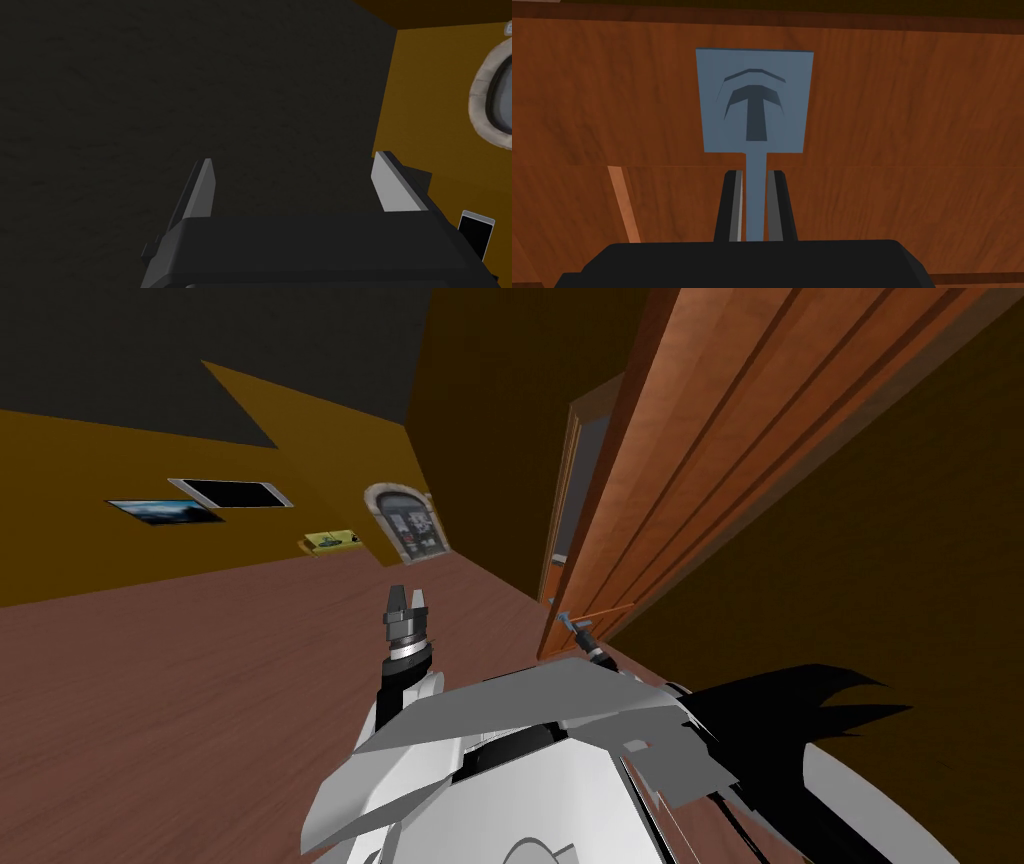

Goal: Pull the door open

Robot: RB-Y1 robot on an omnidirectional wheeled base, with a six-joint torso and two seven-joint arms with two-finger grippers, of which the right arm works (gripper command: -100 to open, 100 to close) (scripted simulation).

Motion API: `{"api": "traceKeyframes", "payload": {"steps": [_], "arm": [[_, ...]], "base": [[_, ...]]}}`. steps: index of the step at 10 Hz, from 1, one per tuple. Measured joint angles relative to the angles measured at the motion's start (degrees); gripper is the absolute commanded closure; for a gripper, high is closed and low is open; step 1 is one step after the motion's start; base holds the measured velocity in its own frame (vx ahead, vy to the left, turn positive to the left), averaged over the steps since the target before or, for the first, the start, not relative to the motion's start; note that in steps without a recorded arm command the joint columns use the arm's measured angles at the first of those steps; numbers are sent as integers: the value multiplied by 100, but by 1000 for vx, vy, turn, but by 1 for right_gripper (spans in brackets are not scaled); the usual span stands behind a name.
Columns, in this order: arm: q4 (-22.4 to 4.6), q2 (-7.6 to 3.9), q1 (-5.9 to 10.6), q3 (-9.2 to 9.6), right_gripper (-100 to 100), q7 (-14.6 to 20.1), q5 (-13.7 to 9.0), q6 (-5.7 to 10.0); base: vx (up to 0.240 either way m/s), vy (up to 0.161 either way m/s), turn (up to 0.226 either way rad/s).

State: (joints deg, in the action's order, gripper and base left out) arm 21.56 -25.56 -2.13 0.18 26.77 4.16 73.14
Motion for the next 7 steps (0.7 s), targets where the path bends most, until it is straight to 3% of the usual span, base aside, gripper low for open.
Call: {"api": "traceKeyframes", "payload": {"steps": [2, 3, 4, 6, 7], "arm": [[142, 38, 43, 7, 100, -49, -39, -225], [43, 53, 87, 23, 100, -52, -31, -199], [-290, 76, 309, 30, 100, -84, -52, -113], [61, 103, 233, 22, 100, -122, -97, -356], [-91, 127, 381, 31, 100, -146, -111, -367]], "base": [[-103, -44, 19], [-100, -40, 118], [-117, -48, 103], [-129, -65, 121], [-166, -67, 120]]}}
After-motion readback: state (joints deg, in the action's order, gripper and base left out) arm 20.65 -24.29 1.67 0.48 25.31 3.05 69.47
